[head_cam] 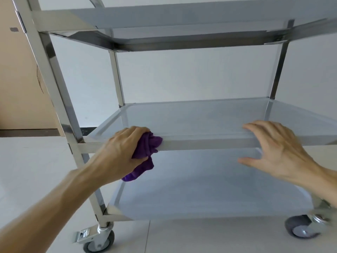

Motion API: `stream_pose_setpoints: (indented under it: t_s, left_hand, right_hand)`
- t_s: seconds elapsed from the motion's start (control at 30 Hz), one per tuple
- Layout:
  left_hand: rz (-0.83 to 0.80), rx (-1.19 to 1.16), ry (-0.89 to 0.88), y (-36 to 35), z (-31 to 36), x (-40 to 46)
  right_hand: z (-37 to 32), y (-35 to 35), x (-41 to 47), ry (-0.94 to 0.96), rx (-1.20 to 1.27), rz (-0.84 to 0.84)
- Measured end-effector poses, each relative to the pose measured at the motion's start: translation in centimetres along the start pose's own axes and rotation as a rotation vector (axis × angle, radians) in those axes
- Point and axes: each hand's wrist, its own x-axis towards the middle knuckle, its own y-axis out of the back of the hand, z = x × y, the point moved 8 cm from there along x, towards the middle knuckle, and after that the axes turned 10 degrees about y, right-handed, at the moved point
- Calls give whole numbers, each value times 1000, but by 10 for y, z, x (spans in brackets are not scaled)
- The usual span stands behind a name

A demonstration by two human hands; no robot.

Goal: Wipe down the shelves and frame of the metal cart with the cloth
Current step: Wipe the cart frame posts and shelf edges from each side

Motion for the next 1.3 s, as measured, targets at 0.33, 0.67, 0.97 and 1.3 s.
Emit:
stream_pose_setpoints:
  t_s: [0.33,0.67,0.97,1.3]
  left_hand:
    - [72,-114,-151,-46,118,34]
    - [154,-28,-52,-7,6,-2]
    - [96,-151,-31,-29,75,28]
    - [29,-352,140,-28,72,60]
  right_hand:
    - [-5,-8,-8,88,-66,81]
    - [-14,-6,-10,65,-77,140]
    - [-18,-7,-8,22,-70,105]
    - [-88,21,43,305,547,40]
